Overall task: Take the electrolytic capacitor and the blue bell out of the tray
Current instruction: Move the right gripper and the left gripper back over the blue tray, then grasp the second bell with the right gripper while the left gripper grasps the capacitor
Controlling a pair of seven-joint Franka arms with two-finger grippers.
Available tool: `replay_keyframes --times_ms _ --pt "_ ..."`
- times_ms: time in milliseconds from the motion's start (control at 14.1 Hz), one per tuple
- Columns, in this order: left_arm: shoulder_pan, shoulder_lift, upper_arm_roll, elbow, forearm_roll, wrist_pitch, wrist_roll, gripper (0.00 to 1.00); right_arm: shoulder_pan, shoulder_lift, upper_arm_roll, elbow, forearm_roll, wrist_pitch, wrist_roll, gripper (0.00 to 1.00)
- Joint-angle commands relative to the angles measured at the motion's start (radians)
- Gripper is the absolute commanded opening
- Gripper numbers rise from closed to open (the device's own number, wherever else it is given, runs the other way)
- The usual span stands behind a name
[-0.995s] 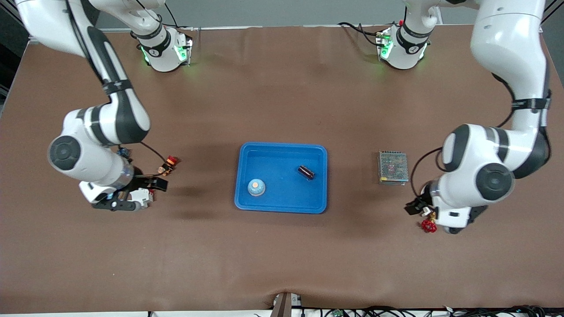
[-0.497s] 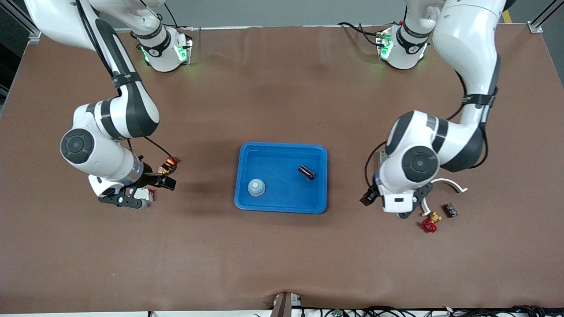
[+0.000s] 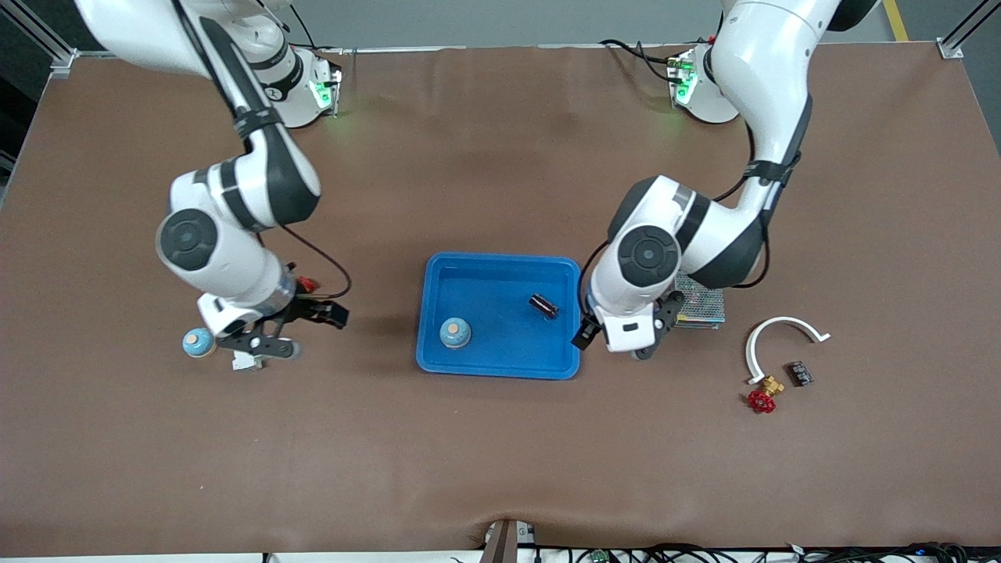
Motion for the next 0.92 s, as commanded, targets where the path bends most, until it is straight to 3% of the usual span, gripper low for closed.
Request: replay_keyframes --times_ms 0,284,640,853 --pt "-0.04 0.033 0.01 0.01 -0.017 0.061 -0.049 1.0 0.077 -0.017 -0.006 0.01 0.012 0.002 0.123 1.0" --pt "-0.099 0.09 0.01 0.008 -0.015 0.148 -0.093 1.0 0.155 0.087 -0.006 0.09 0.013 0.019 0.239 1.0" --pt "-0.154 0.171 0.016 0.005 -0.004 0.259 -0.144 1.0 0.195 0.182 -0.008 0.091 0.01 0.209 0.282 1.0" --pt "-0.166 0.191 0.018 -0.001 -0.003 0.274 -0.147 1.0 0.205 0.256 -0.008 0.145 0.007 0.236 0.282 1.0"
